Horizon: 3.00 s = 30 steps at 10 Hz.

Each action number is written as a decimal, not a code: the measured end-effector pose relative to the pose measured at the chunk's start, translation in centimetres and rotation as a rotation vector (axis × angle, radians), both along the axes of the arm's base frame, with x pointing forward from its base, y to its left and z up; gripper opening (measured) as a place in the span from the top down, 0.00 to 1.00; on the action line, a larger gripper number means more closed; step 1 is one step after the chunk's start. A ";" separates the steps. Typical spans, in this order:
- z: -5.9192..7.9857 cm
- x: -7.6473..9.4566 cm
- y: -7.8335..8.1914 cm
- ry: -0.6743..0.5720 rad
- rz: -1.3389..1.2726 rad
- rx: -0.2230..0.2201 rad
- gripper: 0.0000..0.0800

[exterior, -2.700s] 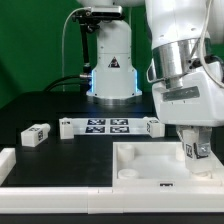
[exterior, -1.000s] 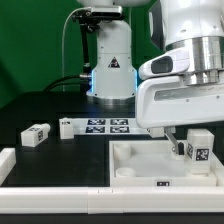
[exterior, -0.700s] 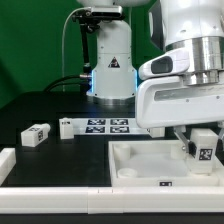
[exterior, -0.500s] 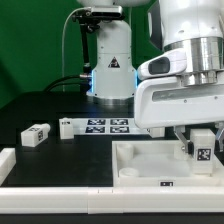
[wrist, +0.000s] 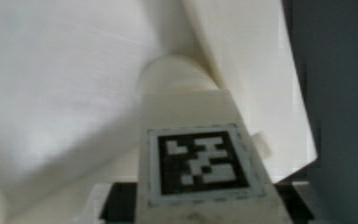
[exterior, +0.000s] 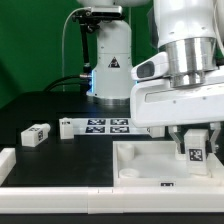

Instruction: Assemble one leg

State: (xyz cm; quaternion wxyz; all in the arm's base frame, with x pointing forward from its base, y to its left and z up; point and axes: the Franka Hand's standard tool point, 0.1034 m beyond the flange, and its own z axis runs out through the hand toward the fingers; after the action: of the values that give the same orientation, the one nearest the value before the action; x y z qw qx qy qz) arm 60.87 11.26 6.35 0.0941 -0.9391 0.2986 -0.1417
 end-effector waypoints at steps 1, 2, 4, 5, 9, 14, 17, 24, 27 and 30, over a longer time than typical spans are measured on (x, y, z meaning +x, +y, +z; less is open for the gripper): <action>0.0 -0.1 0.0 0.013 -0.138 0.046 0.64; 0.0 -0.2 0.0 0.024 -0.264 0.086 0.64; -0.1 -0.4 0.1 0.048 -0.538 0.179 0.63; -0.1 -0.5 0.2 0.054 -0.637 0.210 0.63; 0.0 -0.5 0.3 0.049 -0.589 0.191 0.42; 0.1 -0.5 1.9 0.003 0.060 -0.041 0.19; 0.3 0.2 1.1 -0.009 0.450 -0.188 0.19; 0.3 0.1 -0.7 -0.035 1.042 -0.404 0.19; 0.2 0.0 -0.6 -0.027 1.024 -0.394 0.30; 0.1 0.0 -0.6 -0.026 1.024 -0.394 0.63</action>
Offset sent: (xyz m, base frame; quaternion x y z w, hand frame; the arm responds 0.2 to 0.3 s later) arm -0.0037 0.0044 -0.0092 -0.0173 -0.0084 0.3783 0.9255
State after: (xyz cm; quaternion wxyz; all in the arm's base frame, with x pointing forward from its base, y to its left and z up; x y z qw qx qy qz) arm 60.88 10.65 6.47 -0.0228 -0.9625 -0.2297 -0.1425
